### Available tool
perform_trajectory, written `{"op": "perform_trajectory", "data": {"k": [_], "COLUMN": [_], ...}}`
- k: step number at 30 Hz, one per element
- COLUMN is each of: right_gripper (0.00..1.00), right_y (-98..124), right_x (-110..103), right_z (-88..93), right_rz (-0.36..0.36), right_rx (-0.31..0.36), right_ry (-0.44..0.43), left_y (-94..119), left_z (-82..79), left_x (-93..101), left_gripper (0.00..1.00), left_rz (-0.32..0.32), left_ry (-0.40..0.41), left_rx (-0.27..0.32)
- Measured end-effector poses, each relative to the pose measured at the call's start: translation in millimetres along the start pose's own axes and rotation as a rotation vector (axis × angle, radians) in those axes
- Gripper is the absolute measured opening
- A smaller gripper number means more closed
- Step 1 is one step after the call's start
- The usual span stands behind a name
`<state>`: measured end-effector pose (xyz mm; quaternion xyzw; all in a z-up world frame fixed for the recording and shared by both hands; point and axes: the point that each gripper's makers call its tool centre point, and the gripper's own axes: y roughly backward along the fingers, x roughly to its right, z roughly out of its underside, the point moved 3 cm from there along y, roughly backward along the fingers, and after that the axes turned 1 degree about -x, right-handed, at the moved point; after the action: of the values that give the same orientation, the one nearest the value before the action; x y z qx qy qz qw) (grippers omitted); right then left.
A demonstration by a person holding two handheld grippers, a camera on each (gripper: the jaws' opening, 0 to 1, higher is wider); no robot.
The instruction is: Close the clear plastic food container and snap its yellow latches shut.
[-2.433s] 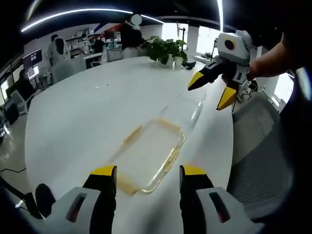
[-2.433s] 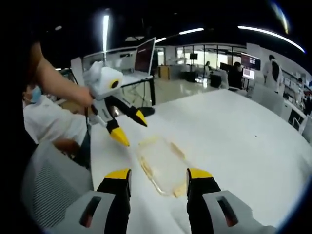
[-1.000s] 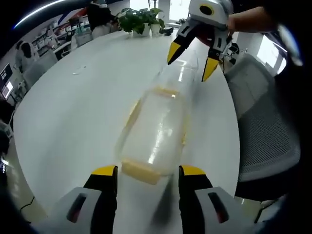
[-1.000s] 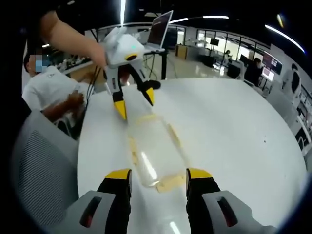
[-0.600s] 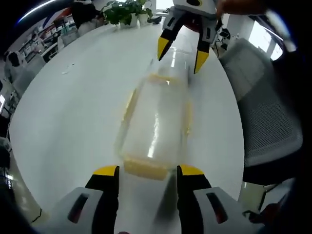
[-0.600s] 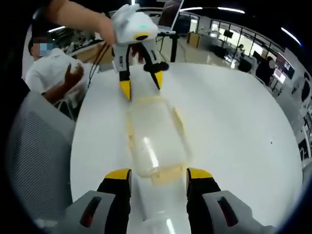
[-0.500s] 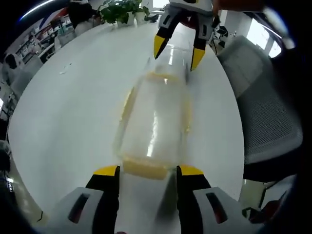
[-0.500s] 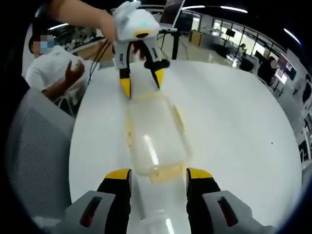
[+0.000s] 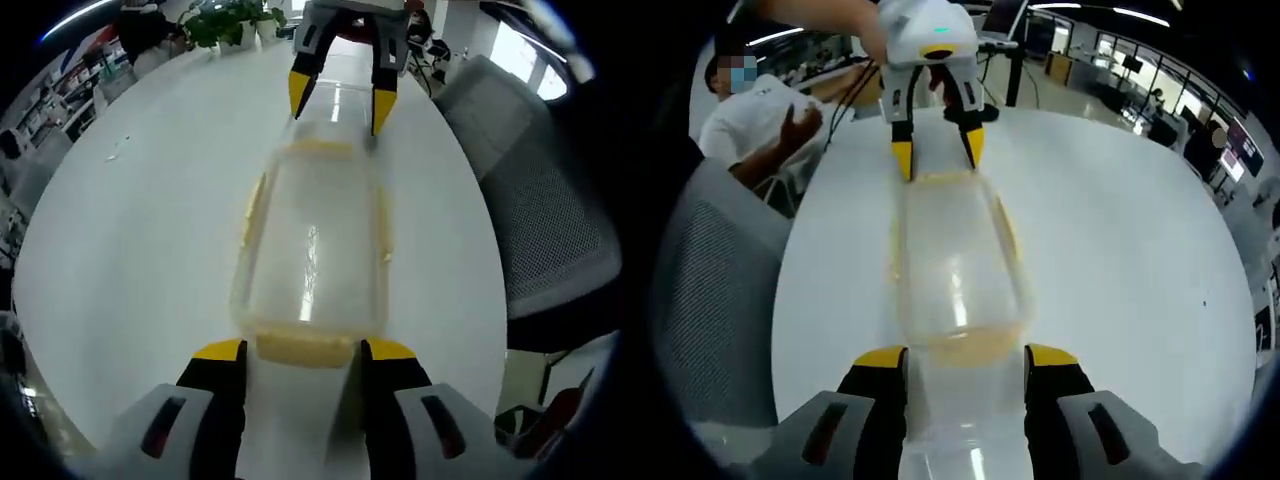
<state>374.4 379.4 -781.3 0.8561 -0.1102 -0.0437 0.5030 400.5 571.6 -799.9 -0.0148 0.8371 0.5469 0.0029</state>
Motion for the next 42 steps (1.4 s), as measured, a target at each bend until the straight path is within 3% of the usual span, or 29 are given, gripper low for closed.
{"op": "perform_trajectory", "data": {"k": [6, 21, 42], "right_gripper": [0.46, 0.46, 0.41], "right_y": [-4, -18, -31], "right_x": [5, 4, 6], "right_z": [-2.2, 6.4, 11.5], "right_rz": [-0.007, -0.065, -0.097], "right_rx": [-0.010, -0.116, -0.207], "right_ry": [0.022, 0.099, 0.141], "left_y": [-4, -11, -13], "left_z": [-0.2, -0.3, -4.9], "left_x": [1.1, 1.6, 1.0], "left_gripper": [0.45, 0.45, 0.40], "left_rz": [0.018, 0.051, 0.056], "left_ry": [-0.022, -0.110, -0.119], "left_rx": [-0.009, -0.056, -0.062]}}
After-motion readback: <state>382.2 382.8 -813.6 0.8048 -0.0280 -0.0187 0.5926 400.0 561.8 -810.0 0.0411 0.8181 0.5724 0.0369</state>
